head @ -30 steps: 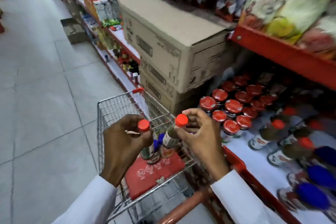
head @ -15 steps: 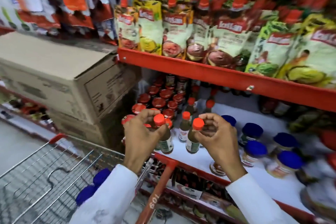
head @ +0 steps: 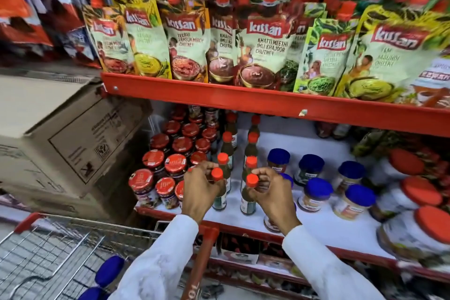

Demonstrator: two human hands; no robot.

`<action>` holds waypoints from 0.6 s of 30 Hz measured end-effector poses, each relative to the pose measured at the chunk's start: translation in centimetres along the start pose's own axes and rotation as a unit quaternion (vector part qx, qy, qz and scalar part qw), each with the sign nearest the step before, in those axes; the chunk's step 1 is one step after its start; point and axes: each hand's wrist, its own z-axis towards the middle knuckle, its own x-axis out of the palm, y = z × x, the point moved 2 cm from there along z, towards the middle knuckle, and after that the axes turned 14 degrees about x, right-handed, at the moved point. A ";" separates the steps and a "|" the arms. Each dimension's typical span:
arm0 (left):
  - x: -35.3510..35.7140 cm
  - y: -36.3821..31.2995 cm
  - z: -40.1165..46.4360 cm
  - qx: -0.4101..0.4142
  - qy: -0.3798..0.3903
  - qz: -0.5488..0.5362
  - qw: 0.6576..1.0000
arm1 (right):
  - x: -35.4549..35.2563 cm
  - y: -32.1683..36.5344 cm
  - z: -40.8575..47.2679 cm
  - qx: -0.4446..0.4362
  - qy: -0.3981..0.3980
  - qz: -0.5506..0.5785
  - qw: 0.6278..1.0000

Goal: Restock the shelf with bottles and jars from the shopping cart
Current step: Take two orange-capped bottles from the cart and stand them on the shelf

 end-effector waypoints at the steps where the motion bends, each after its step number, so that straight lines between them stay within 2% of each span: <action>1: 0.2 0.2 0.0 -0.003 0.003 -0.002 1.000 | 0.1 -0.2 0.1 0.002 0.001 0.002 1.000; 10: 1.1 0.9 -0.9 -0.010 0.001 -0.027 1.000 | 0.5 -0.6 0.0 0.000 0.007 0.019 1.000; 18: 2.0 1.7 -1.9 -0.049 -0.060 -0.003 0.997 | 2.3 0.2 -1.3 0.035 -0.117 0.025 0.992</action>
